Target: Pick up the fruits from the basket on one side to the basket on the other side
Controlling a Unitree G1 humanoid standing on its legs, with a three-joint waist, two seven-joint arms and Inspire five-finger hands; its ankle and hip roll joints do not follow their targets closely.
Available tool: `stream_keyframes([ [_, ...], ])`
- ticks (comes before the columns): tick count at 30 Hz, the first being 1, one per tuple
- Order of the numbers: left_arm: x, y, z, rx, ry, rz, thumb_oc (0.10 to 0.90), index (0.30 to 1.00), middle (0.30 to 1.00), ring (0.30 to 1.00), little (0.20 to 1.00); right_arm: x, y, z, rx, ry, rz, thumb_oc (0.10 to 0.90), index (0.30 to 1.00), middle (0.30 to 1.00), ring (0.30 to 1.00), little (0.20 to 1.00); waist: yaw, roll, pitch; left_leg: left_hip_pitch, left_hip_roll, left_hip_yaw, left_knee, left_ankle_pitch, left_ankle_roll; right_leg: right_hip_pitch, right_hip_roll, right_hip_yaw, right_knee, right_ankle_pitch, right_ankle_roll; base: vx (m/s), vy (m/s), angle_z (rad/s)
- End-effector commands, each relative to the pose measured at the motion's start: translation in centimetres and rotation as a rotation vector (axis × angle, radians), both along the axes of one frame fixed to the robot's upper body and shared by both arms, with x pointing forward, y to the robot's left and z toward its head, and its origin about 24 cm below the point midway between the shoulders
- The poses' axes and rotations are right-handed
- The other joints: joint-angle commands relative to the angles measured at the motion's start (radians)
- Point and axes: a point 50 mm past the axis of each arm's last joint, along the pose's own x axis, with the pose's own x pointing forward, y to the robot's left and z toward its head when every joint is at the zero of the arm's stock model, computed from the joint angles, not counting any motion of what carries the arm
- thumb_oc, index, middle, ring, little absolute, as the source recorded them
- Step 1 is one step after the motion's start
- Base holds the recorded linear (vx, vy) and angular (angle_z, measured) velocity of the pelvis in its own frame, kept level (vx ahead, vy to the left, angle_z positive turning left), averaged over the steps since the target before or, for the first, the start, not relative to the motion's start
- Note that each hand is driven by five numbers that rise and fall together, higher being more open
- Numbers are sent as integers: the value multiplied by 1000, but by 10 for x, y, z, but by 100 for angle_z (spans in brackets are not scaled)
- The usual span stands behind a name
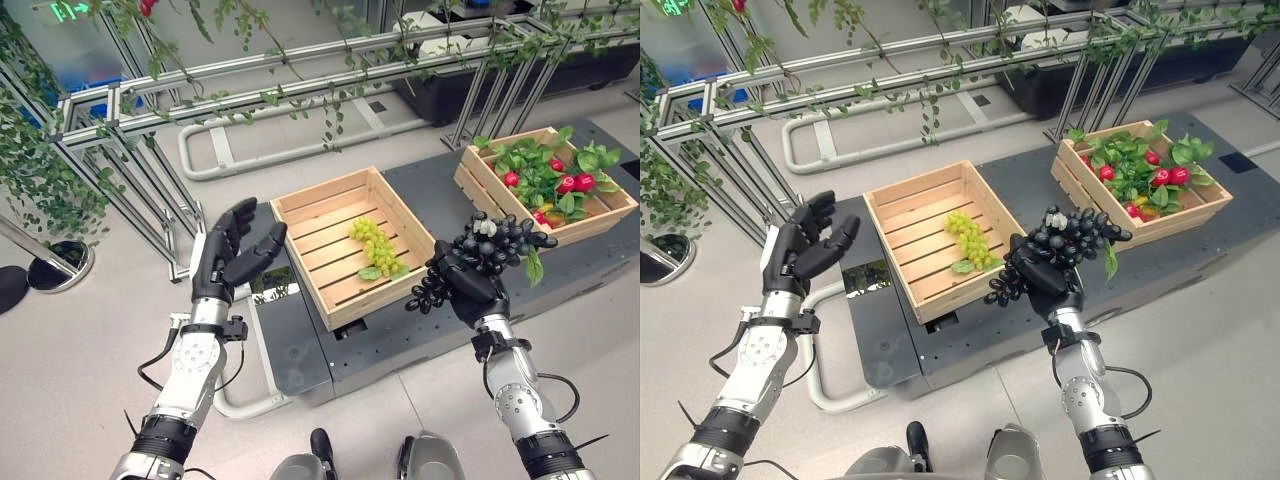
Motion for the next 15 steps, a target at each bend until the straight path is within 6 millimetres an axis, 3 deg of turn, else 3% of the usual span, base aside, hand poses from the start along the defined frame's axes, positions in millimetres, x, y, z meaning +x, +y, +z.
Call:
stream_keyframes([
  [1, 2, 4, 32, 3, -162, 28, 800, 900, 900, 900, 900, 14, 9, 54, -17, -300, -16, 400, 300, 300, 300, 300, 16, -38, -166, -36, -68, -54, 203, -270, 2, 219, 31, -121, -312, 12, -12, -96, -238, -95],
  [4, 1, -2, 16, -95, -92, 28, 800, 900, 900, 900, 900, 15, 11, 48, -21, -248, -25, 400, 300, 300, 300, 300, -8, -48, -166, -24, -55, -44, 147, -223, -23, 228, 78, -43, -413, 26, 1, -92, -159, -135],
  [9, 4, -21, 16, -81, -95, 2, 800, 900, 900, 900, 900, 5, 4, 30, -57, -191, -15, 400, 300, 300, 300, 300, -41, -57, -181, -15, -47, -44, 35, -151, -38, 225, 116, -24, -466, 31, 11, -73, -120, -42],
  [15, 8, -29, 16, -66, -85, -35, 800, 900, 900, 900, 900, -1, -1, 20, -35, -162, -45, 400, 300, 300, 300, 300, -65, -58, -201, -13, -39, -58, -10, -128, -55, 218, 148, -16, -492, 21, -6, -40, -89, -22],
])
